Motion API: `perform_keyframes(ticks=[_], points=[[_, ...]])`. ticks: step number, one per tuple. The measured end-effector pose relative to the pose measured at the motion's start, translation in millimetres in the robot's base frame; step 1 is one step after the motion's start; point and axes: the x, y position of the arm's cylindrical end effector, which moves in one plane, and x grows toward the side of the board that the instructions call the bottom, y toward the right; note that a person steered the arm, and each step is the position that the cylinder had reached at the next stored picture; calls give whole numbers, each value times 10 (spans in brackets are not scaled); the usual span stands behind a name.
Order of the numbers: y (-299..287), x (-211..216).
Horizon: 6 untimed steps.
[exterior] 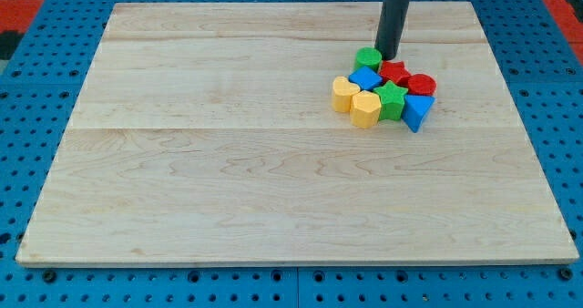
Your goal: Push the red star below the green circle
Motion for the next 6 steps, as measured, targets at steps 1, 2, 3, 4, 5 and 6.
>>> perform_keyframes(ticks=[1,2,3,4,5,6], points=[[-9,-14],[-9,-10],[210,224],[370,503],[-76,571],[8,557]])
